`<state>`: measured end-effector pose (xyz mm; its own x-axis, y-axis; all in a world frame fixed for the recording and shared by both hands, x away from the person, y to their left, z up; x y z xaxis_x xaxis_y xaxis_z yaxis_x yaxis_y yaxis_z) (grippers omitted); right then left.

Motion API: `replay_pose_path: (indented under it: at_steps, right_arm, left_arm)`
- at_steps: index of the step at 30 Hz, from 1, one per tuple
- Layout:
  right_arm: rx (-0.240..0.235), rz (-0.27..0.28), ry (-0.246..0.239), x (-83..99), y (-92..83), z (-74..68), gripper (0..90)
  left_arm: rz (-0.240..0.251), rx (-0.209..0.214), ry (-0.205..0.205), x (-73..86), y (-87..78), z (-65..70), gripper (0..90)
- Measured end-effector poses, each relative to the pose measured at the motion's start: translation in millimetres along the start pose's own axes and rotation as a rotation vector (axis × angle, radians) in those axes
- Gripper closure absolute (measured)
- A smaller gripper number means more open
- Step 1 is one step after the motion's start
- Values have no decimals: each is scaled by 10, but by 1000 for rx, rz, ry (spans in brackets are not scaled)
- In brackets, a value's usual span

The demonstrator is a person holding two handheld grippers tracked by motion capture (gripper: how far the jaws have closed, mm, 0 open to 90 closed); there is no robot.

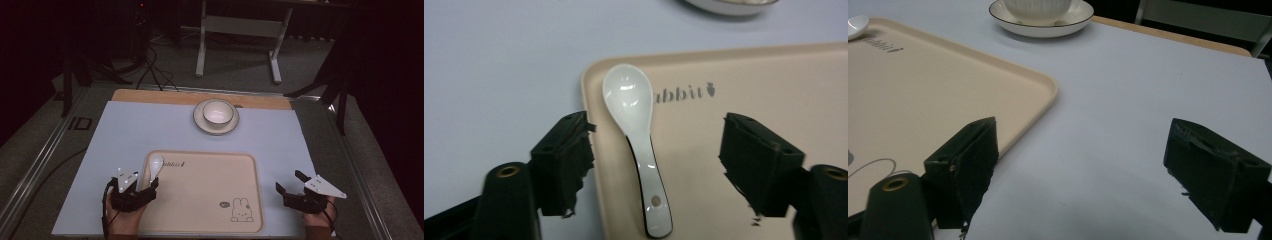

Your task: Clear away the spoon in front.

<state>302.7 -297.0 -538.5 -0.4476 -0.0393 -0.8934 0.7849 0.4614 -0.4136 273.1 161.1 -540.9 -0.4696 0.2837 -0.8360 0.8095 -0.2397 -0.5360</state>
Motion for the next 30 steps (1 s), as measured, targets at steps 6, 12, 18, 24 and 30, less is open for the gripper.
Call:
replay_pose_path:
  at_steps: [6,12,18,24,30]
  right_arm:
    - [3,7,-2,-10,-8,1,140]
    - [9,19,7,-25,-33,24,140]
    - [16,24,10,-33,-42,40,140]
    - [17,26,14,-34,-43,54,140]
    - [21,28,20,-37,-47,69,140]
  left_arm:
    - [49,-19,33,-149,-72,-109,238]
    - [76,-43,63,-275,-138,-290,236]
    - [88,-66,112,-322,-152,-470,232]
    - [89,-93,106,-261,-85,-741,235]
    - [37,-107,70,-153,76,-933,234]
Point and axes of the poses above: each handheld gripper's, and its own axes: y roughly forward along the jaws, x roughly out of its underside, z roughly to its right, the point moved 7 cm from there along y, roughly forward along the jaws, and after that the axes turned 14 degrees about y, right-handed, at the moved point
